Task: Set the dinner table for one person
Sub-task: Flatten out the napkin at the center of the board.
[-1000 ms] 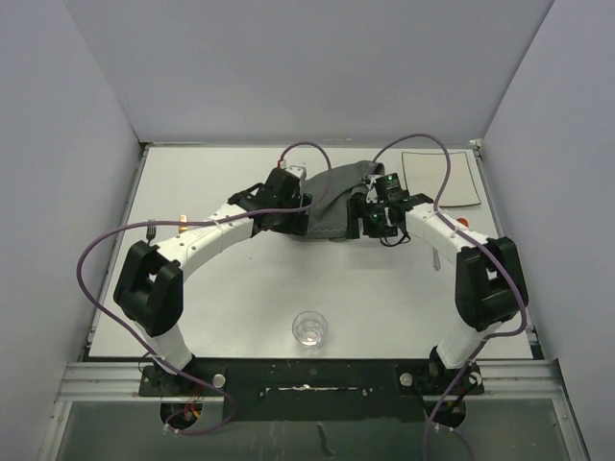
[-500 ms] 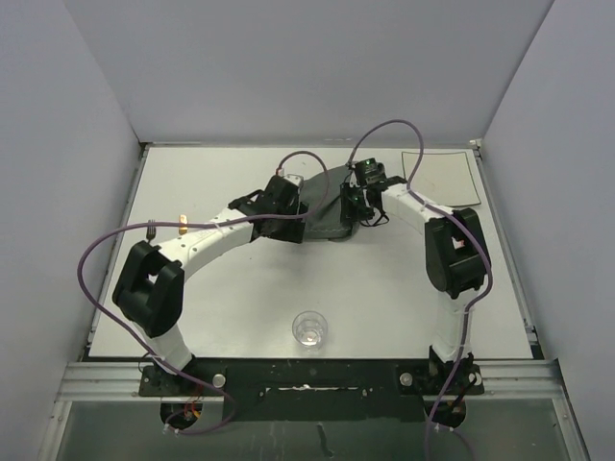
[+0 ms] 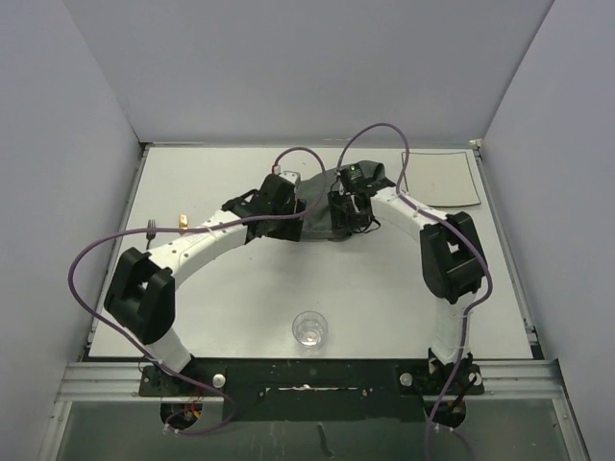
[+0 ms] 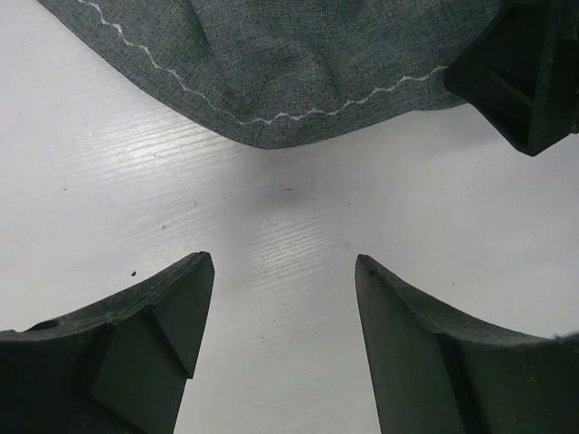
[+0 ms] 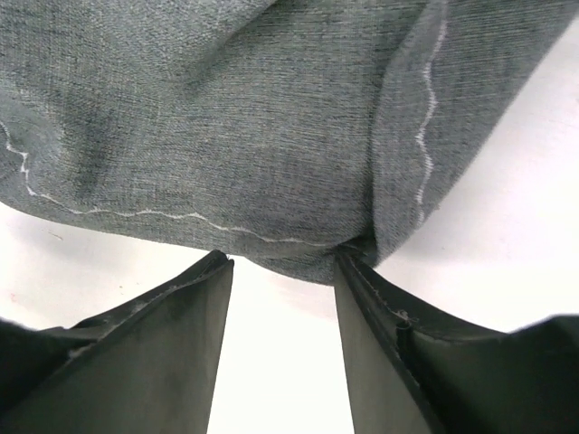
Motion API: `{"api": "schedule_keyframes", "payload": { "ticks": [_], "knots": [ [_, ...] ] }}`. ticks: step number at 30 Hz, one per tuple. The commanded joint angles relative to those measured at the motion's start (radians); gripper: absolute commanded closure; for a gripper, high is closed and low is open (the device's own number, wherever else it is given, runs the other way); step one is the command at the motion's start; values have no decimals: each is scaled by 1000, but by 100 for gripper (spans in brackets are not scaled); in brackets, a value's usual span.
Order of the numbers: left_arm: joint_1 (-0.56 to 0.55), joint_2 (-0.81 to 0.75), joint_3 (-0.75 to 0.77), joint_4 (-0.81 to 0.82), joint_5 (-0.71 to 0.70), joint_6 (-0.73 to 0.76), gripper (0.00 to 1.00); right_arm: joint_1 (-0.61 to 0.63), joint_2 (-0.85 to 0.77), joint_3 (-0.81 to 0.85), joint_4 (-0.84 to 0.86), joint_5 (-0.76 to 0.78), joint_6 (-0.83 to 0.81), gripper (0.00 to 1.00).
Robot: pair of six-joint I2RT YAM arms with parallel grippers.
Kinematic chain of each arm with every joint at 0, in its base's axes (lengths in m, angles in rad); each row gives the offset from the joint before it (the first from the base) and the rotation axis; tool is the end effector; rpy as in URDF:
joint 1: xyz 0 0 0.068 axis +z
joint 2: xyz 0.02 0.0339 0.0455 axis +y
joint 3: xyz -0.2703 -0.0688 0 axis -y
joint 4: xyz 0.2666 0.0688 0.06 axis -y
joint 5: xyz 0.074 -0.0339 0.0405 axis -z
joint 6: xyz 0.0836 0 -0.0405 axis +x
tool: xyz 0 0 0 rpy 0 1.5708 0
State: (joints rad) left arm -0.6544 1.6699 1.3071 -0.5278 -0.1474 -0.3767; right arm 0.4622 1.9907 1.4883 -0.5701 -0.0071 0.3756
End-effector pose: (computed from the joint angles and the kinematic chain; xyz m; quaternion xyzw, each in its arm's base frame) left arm 0.3374 -0.2434 0.2221 0.1058 0.9345 -0.1036 0.3237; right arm 0.4187 0.2092 0.1461 -0.0428 0.9682 0.1034 0.2239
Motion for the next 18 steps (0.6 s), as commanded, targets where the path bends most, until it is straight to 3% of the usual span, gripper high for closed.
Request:
{"api": "schedule_keyframes", "payload": {
  "ticks": [1,7,18],
  "knots": [
    [-1,-89,-5,19,11,-15,37,-2,-88,6,-20,92,1,49],
    [-2,-108,-22,3,9,-17,37,-11,-103,-26,-24,156,28,47],
    [-2,-124,-15,-30,-4,-10,37,-55,-14,7,-51,109,84,49]
  ]
}}
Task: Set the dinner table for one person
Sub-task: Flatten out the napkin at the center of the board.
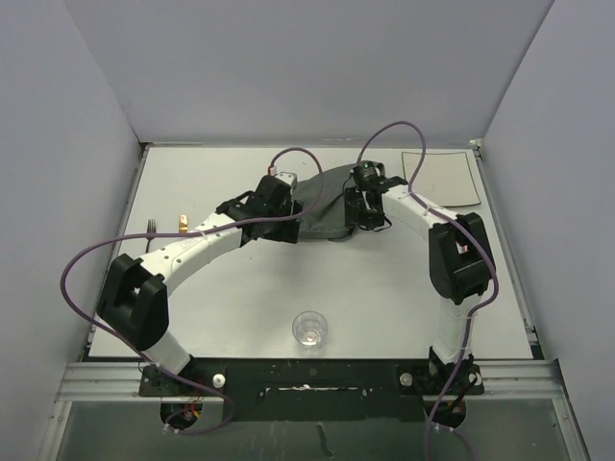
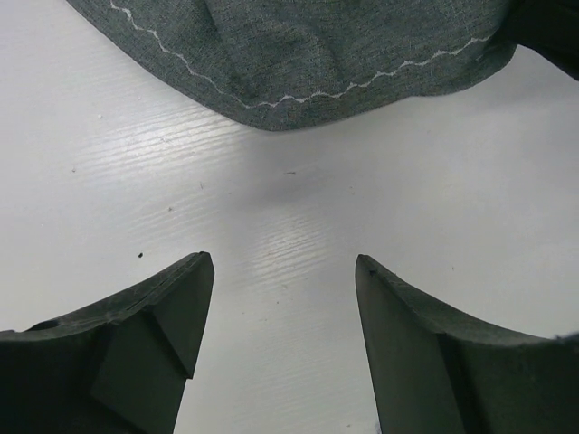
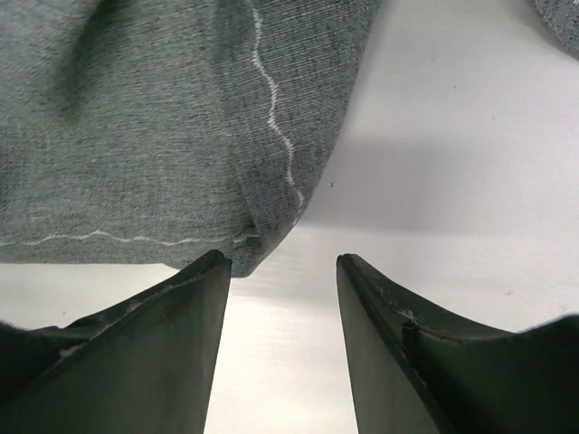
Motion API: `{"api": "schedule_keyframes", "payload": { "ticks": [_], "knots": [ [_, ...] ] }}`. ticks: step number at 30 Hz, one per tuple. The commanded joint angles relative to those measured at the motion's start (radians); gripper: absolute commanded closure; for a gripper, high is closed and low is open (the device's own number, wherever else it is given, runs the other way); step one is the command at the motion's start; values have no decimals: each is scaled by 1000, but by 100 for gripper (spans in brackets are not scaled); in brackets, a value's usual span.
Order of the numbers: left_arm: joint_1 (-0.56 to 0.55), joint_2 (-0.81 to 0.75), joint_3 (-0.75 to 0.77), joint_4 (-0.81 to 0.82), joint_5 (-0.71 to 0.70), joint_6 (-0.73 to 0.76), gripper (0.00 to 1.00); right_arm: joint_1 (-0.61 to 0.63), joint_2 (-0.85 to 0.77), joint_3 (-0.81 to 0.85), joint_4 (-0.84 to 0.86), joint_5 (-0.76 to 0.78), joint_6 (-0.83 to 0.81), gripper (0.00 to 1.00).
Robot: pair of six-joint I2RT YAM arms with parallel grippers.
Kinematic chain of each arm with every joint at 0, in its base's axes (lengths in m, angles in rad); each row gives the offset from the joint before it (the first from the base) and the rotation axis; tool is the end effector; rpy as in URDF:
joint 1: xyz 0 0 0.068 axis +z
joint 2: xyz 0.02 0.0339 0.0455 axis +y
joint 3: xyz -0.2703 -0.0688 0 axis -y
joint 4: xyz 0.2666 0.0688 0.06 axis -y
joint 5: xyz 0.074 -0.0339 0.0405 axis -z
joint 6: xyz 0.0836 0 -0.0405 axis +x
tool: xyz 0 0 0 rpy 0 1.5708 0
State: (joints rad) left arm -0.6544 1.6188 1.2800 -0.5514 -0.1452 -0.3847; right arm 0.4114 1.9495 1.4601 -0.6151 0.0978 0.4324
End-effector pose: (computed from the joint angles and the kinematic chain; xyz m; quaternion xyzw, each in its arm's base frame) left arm 0.3271 -0.2357 0.2297 0.1024 0.9349 -0.1059 0.3229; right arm 0.4195 0.1741 0.1519 0.0215 0.9716 0.0511 0.2300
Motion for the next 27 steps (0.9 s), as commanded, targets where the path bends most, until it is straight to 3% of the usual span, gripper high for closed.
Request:
{"api": "schedule_keyframes", "payload": {
  "ticks": [1,8,9,12,13,19,27],
  "knots": [
    [-2,-75,12,-9,-9,-3,37,-3,40,45,-9,1,29,49],
    [-2,-91,-1,-20,-22,-3,37,-4,143,101,-15,-86,50,55],
    [-2,-93,-4,-21,-23,-3,37,-2,149,103,-13,-95,52,62],
    [0,-97,-7,-23,-28,-4,37,0,150,108,-27,-120,59,96],
    [0,-100,-9,-24,-28,-6,37,1,142,109,-33,-127,61,100],
    [0,-80,-9,-20,-38,-24,37,11,40,158,-95,-232,95,100],
    [1,-71,-6,-25,-75,-84,44,18,-116,234,-63,-525,218,100]
  ]
}}
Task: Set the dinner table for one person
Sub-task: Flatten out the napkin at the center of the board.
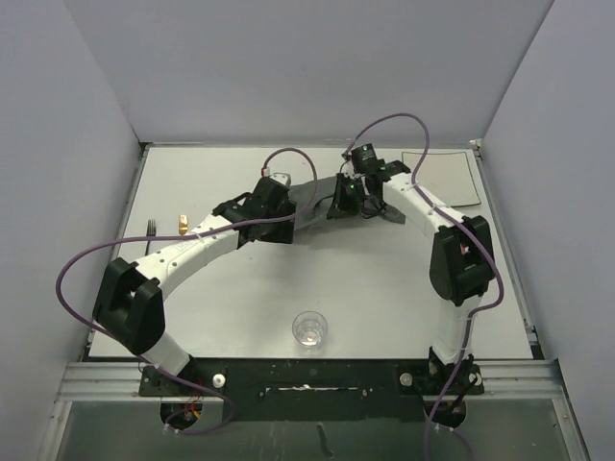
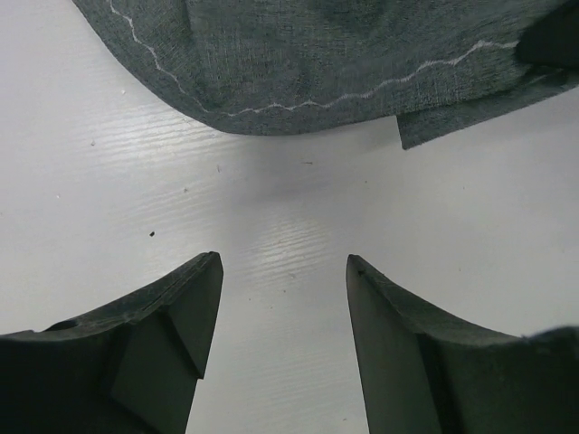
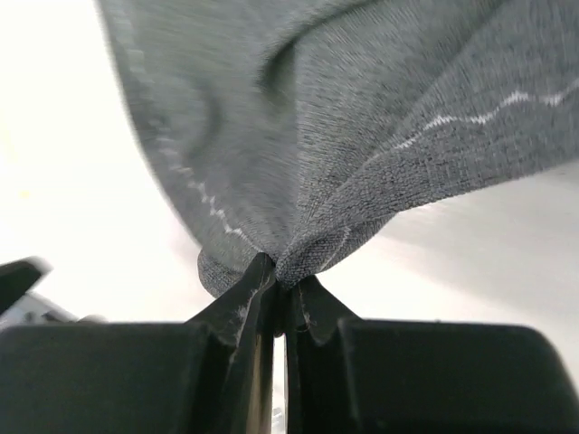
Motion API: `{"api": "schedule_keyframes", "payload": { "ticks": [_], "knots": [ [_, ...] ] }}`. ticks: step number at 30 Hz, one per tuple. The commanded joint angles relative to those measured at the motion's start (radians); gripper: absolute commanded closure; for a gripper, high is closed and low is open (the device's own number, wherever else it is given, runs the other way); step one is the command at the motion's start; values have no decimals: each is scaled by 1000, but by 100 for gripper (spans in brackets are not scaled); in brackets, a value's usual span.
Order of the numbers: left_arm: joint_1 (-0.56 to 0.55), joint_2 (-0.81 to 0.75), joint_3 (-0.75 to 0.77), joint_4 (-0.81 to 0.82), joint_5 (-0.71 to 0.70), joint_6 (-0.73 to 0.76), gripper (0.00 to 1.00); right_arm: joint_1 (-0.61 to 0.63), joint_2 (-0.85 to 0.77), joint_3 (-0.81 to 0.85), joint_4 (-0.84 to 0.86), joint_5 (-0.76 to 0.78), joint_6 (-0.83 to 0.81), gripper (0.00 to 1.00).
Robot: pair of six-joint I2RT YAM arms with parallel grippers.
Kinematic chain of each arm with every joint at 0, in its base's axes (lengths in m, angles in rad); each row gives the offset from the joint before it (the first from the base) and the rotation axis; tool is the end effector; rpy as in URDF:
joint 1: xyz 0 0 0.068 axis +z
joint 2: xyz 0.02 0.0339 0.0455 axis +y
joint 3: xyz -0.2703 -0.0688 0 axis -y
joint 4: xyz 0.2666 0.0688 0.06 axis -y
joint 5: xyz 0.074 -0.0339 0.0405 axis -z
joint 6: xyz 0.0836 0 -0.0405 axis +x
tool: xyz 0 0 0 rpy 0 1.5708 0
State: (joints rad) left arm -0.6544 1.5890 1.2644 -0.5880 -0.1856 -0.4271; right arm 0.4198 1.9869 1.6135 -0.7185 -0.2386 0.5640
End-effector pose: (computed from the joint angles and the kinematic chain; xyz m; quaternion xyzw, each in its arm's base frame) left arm 0.3206 -0.2265 0.2321 0.0771 0.9396 -0.0905 0.3210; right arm 0.4220 0.2100 0.1816 0.0413 0.9641 0.2131 0.1530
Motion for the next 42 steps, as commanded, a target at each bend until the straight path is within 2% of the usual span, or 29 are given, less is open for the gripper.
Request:
{"api": "schedule_keyframes", "payload": {
  "ticks": [1,5,18,25,34,42],
  "knots": [
    [1,-47,6,13,-35,-42,45,10,-167,88,50,-210,103,100],
    [0,-61,2,5,-43,-46,45,11,-208,122,52,-260,139,100],
    [0,-33,-5,-4,-124,-80,38,9,-270,85,-24,-214,101,100],
    [17,-59,-11,40,-167,-79,28,3,-307,85,-91,-178,59,100],
    [105,-1,-3,170,-52,-62,27,-19,-338,12,-111,-181,34,100],
    [89,101,34,186,35,-64,28,-42,-336,11,-117,-194,22,100]
  ]
}}
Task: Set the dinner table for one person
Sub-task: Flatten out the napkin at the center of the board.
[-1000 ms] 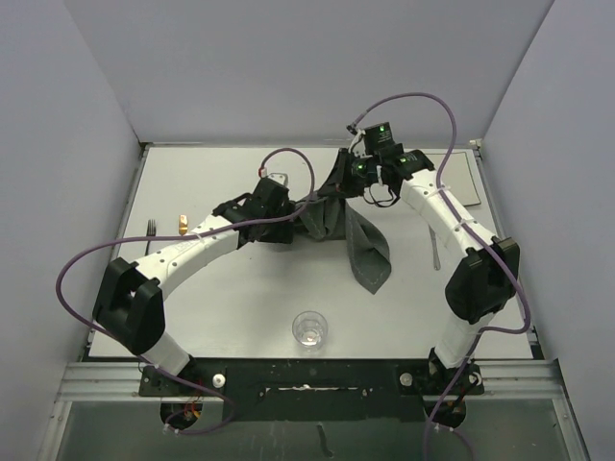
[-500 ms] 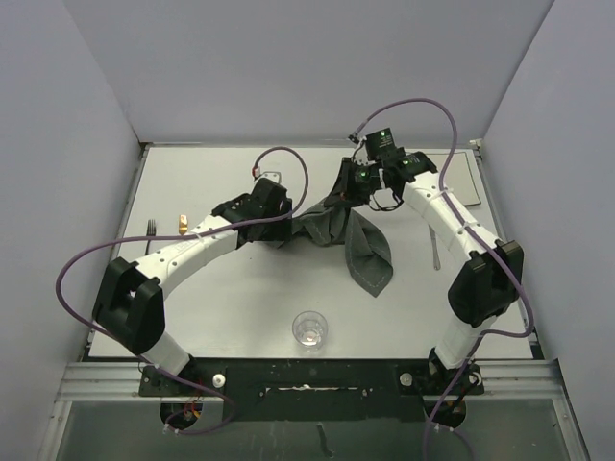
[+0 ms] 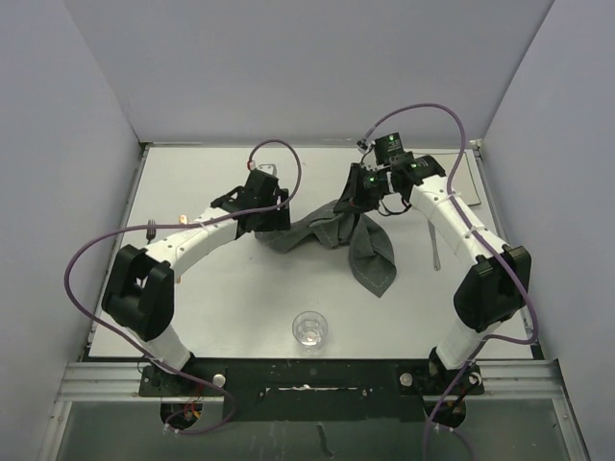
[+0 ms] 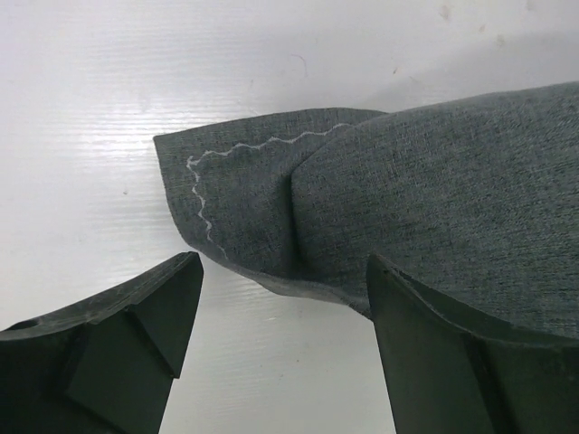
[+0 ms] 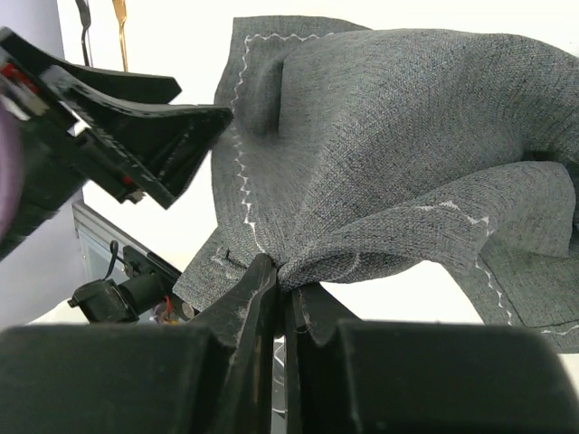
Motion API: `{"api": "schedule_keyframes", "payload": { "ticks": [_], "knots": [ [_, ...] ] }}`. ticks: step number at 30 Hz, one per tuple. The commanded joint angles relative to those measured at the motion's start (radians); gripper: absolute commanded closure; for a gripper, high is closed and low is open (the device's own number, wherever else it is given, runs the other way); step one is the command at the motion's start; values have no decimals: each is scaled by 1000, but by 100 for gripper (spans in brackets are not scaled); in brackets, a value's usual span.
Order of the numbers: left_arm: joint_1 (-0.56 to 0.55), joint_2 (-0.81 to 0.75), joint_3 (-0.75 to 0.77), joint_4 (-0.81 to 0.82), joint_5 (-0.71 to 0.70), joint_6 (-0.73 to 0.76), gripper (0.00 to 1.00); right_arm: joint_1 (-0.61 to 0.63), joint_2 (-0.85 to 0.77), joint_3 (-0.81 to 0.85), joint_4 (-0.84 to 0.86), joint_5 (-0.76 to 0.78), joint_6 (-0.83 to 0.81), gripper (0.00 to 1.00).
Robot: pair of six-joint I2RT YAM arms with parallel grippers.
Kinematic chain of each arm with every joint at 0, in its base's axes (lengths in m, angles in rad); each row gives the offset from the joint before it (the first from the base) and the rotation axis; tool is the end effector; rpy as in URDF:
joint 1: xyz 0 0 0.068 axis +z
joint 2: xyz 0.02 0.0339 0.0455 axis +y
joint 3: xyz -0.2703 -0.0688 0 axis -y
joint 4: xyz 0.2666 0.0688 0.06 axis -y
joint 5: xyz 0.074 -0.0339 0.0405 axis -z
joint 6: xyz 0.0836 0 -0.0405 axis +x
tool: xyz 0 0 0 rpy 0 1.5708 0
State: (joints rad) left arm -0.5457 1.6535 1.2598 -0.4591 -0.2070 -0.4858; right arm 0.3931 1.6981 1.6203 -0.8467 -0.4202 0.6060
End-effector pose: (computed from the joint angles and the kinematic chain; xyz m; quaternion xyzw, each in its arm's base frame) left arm 0.3628 -0.2002 0.2187 -0.0084 0.9319 -0.0882 0.3517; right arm 0.3706 0.1906 0.3007 0.0327 0.9292 0.3224 0.1779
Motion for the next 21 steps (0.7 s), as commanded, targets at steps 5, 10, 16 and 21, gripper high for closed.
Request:
{"api": "schedule_keyframes", "payload": {
  "ticks": [5,10,16,21],
  "knots": [
    [-30,-30,-10,69,29,-14,28,-34,-31,0,11,-16,-29,100],
    [-17,-110,-10,54,19,21,26,-44,-5,-12,16,-15,-37,100],
    [-20,-127,-5,38,72,36,25,-47,17,-19,28,-36,-26,100],
    [-23,-124,-51,57,100,19,25,-46,17,-19,32,-43,-22,100]
  ]
}}
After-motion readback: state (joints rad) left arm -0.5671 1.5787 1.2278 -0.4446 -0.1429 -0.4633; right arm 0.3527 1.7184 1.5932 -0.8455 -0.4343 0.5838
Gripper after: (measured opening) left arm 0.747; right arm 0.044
